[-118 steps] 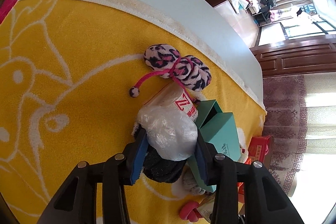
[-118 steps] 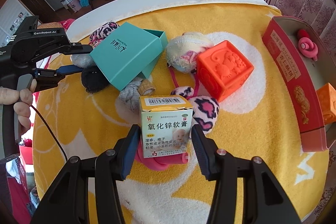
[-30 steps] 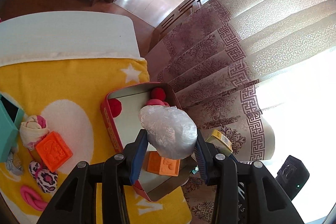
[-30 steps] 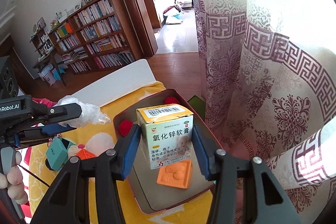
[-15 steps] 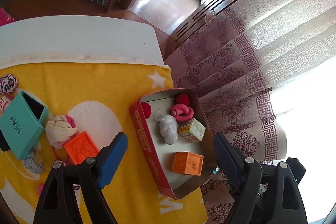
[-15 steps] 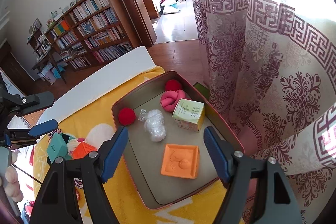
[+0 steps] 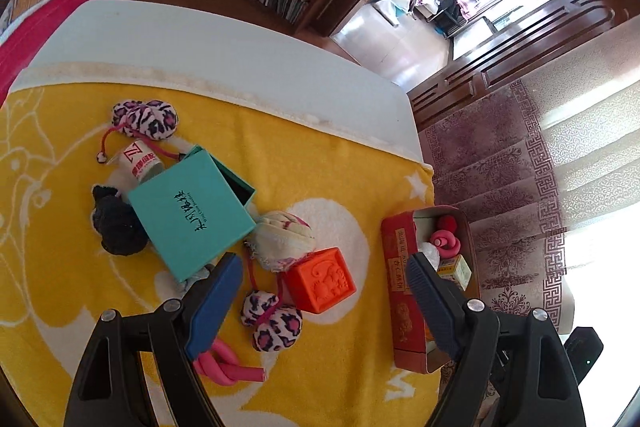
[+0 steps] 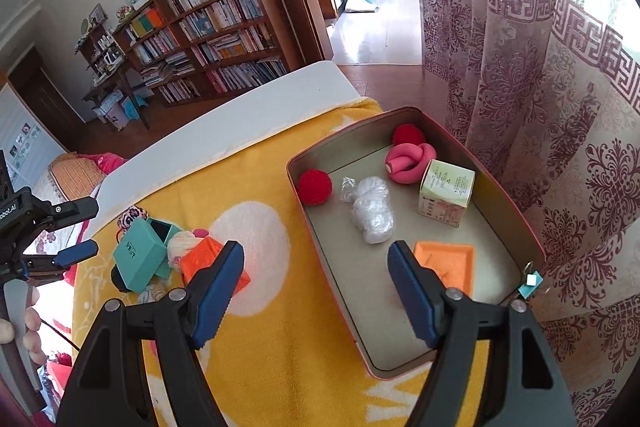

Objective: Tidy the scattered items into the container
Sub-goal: 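Withdraw both grippers from the tin back over the toy pile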

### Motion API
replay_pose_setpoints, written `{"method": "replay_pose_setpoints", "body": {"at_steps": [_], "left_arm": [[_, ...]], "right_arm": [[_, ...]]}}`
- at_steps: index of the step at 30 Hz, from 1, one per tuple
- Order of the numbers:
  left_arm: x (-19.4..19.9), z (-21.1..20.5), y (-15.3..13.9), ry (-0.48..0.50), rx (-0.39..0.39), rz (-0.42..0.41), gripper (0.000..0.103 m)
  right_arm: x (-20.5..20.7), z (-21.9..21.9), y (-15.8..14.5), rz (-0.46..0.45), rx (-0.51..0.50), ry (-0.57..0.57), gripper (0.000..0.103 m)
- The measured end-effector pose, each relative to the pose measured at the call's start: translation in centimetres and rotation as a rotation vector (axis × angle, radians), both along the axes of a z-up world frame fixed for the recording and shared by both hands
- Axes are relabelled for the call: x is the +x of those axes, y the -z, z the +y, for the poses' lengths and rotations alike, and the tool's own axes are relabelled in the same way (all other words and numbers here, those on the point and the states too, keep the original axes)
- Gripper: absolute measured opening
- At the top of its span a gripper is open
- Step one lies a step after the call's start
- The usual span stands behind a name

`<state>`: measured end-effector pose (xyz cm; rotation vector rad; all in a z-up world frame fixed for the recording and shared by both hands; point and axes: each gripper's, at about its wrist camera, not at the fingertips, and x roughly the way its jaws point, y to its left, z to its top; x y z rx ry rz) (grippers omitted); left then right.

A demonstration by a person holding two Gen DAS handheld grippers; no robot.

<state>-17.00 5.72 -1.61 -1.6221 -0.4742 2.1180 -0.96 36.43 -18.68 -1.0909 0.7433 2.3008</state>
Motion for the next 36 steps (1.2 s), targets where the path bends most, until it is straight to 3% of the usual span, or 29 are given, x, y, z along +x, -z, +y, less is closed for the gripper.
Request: {"method": "replay_pose_setpoints", "body": {"at_steps": [17,36], "left_arm": [[-0.4,-9.3,2.0,-0.116,0.014,-0.064,0.085],[0.9,-11.6,3.0,-0.189,0.013,-0.102,0.085]], "right_arm": [[-5.3,-6.7,1.7,-0.066,-0.001,-0.152,0.078],[-10.6,-7.9,5.9,-0.200,0.050,-0.358,0.080]]}}
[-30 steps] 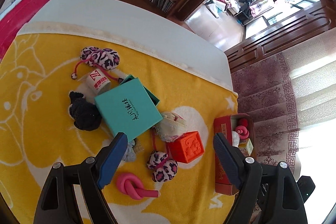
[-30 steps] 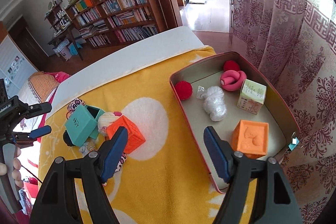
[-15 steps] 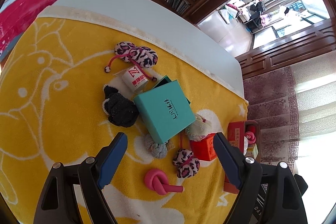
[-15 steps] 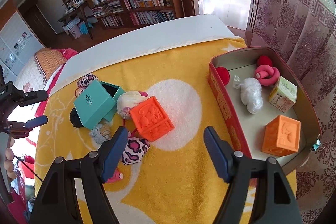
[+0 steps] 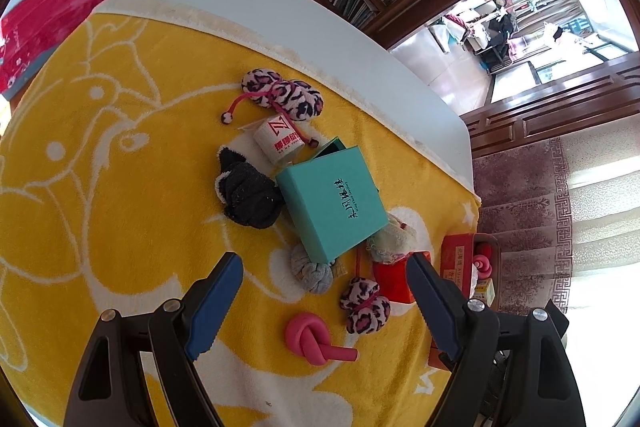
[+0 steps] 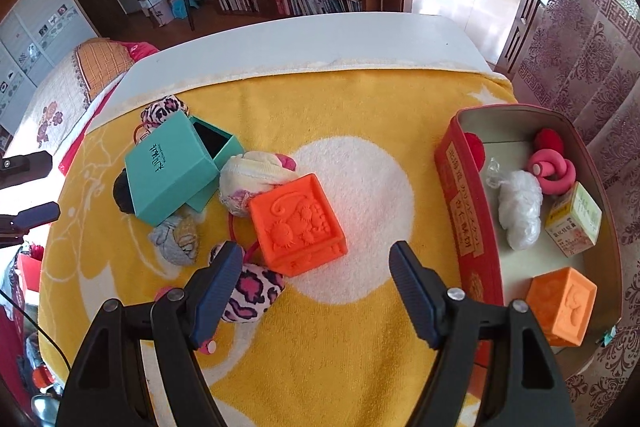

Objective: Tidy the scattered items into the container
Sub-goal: 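Withdraw both grippers from the tin back over the toy pile, then grasp the large orange rubber block with the right gripper, then lower the left gripper onto the teal box lid and close it while right holds the block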

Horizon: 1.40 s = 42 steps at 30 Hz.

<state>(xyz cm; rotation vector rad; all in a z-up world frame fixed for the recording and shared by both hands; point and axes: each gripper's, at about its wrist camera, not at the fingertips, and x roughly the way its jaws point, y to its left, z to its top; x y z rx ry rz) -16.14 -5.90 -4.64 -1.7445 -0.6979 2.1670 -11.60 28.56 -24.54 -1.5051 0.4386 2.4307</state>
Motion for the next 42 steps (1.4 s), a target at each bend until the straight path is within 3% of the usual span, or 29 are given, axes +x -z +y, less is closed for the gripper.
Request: {"method": "replay_pose_setpoints", "body": {"at_steps": [9,20,21,22,23,31,42], "left_arm": [[0.8,1.0,0.3,-0.016,-0.011,-0.012,0.085],[1.5,0.9,0.5,-0.062,-0.021,-0.019,0.085],[1.5,0.9,0.5,-0.064,-0.021,-0.020,0.085],[1.5,1.0,0.6,-0.067,-0.020,-0.022,0.085],[1.6,1.0,0.7,-0.069,-0.017,-0.025,0.085],[1.4,1.8,1.1,-0.075,-0.023,-0.031,0.085],[0.7,3.2,1.7,-0.090,-0.043,-0.043,0.086]], "right_arm": [[-2.1,0.1,2.6,-0.073,0.022,-0.106,0.080],[-2.9,0.5,4.7,-0.110,-0.057,-0.148,0.079],[-2.9,0.4,4.7,-0.108,-0.055,-0.155,0.074],[-2.9,0.3,4.7,-0.110,-0.052,-0.166,0.061],[-2.9,0.1,4.7,-0.117,-0.041,-0.173,0.061],[-1.5,0.8,3.4,-0.080,-0.069,-0.146,0.059],[3.1,2.2,-1.1,0.032,-0.125,-0.094,0.059]]}}
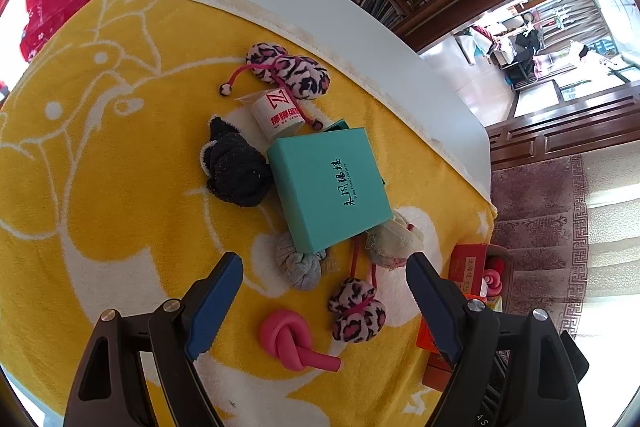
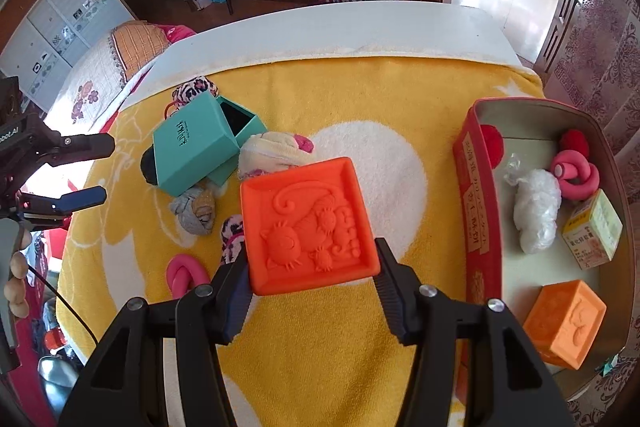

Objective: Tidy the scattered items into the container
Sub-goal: 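Lower the left gripper onto the teal box lid and close it while right holds the block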

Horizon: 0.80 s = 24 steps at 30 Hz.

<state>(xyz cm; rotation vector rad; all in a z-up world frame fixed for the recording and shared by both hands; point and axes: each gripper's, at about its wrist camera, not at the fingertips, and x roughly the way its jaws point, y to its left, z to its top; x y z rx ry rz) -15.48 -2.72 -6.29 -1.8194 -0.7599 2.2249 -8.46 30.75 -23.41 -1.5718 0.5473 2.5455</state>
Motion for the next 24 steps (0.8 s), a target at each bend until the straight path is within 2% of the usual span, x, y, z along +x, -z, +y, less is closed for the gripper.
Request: {"method": "replay_pose_setpoints", "body": {"at_steps": [2,10,16,24], "left_arm": [[-0.1,0.4,-0.1,-0.007,0.001,0.003,0.102],[-1.2,2.3,0.0,-0.014,-0.028,0.013,0.102],[-2.6,3.5,0.6,-0.054,-0.027,-0.001,0.102],[-4.0,4.9,2.1,-0.112,-0.078,-0.047,0.102]], "right_arm": [[0.8,0.5,-0.4,0.015,-0.006,0.013,0.060],[3.0,2.3,-1.4,0.041,-0.018,0.064,0.060],[4.2,3.5,-2.0,0.064,-0.014,0.091,0.060],[5.2,5.2,-2.8,0.093,0.000,0.119,0.060]]}}
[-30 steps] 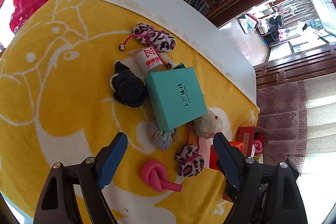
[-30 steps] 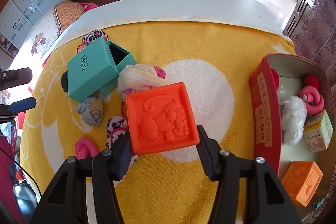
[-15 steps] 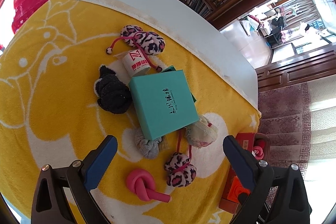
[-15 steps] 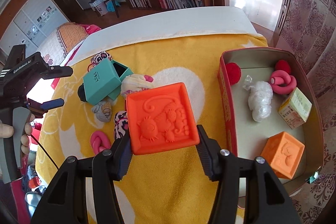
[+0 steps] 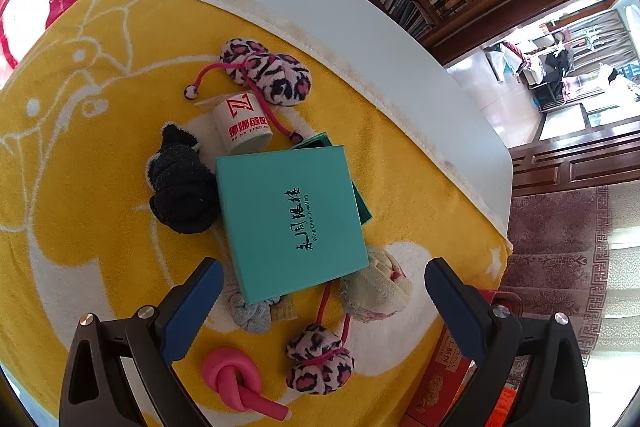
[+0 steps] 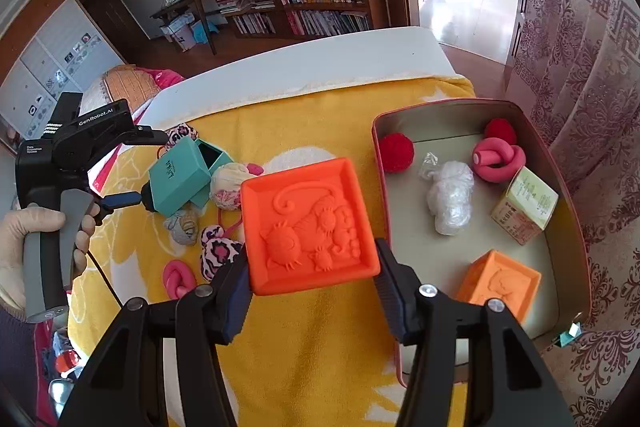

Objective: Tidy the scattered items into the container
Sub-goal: 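Lower the left gripper onto the teal box lid and close it while right holds the block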

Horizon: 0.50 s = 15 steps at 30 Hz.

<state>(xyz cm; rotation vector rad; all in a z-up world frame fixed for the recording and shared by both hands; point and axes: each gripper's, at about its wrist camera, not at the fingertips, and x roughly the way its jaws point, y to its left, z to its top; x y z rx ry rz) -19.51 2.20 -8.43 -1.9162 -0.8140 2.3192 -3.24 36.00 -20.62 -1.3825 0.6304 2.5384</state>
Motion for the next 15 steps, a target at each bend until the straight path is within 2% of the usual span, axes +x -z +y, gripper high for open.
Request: {"method": "replay_pose_setpoints", "body": {"at_steps": [6,15], "left_arm": [[-0.8,0.8,1.1,-0.059,-0.049,-0.032,0.102],[-2.5,2.1,3.2,-0.076,-0.142,-0.089,0.102]], "right_arm": [[0.3,1.0,0.1,0.009,-0.006,0.017,0.060],[0.7,2.2,0.6,0.006,-0.026,0.052,0.060]]}}
